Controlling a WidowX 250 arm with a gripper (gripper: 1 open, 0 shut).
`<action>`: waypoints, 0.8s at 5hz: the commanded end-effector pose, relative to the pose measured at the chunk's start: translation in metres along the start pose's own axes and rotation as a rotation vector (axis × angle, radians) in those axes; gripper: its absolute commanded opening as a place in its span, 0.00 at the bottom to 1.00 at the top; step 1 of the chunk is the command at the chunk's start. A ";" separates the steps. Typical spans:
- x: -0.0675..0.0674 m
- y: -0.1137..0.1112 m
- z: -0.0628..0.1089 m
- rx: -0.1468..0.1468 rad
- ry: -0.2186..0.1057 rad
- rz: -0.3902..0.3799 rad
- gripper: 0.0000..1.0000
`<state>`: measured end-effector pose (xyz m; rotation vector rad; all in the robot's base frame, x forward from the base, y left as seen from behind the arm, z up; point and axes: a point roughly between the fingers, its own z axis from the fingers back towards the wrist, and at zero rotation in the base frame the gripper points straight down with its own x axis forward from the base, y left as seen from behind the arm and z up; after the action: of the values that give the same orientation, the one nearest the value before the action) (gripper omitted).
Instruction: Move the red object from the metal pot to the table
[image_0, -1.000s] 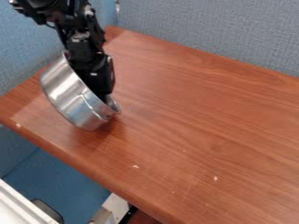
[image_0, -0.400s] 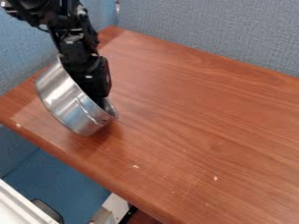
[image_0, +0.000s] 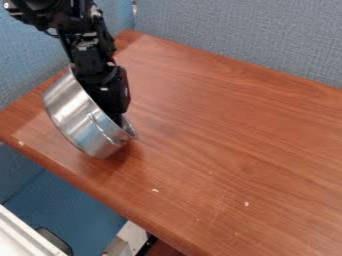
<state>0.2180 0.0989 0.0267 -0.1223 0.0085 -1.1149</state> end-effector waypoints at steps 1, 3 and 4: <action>0.023 -0.035 -0.039 -0.203 -0.026 -0.021 0.00; 0.030 -0.021 -0.038 -0.220 -0.027 -0.007 0.00; 0.032 -0.010 -0.037 -0.233 -0.050 0.021 0.00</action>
<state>0.2334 0.0849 0.0272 -0.2197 0.0324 -1.0883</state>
